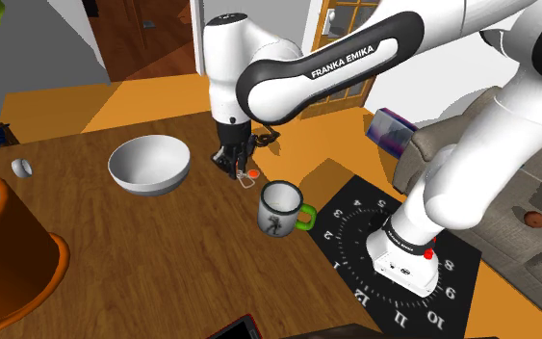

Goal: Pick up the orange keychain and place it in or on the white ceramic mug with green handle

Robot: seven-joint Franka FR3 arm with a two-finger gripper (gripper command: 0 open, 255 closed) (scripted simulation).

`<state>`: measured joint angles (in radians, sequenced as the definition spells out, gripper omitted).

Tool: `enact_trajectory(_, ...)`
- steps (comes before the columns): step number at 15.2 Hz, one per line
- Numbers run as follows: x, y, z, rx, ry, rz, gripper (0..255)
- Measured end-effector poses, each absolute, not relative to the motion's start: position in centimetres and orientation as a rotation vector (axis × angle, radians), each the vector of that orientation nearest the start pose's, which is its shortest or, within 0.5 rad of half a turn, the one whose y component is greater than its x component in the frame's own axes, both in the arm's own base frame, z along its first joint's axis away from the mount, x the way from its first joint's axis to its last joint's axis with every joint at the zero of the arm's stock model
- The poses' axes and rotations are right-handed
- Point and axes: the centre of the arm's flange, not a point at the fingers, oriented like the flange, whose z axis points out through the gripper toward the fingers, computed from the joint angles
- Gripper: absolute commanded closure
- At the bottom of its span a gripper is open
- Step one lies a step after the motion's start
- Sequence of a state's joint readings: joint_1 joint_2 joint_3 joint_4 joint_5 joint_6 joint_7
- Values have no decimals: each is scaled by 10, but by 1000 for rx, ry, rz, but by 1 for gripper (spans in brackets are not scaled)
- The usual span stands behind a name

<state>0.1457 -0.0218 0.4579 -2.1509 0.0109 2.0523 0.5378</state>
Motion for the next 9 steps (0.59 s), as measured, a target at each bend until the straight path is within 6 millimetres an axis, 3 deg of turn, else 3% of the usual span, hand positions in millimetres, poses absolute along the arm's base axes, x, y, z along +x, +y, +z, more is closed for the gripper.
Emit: enact_trajectory(9, 431, 299, 450, -3181, -95, 106, 255)
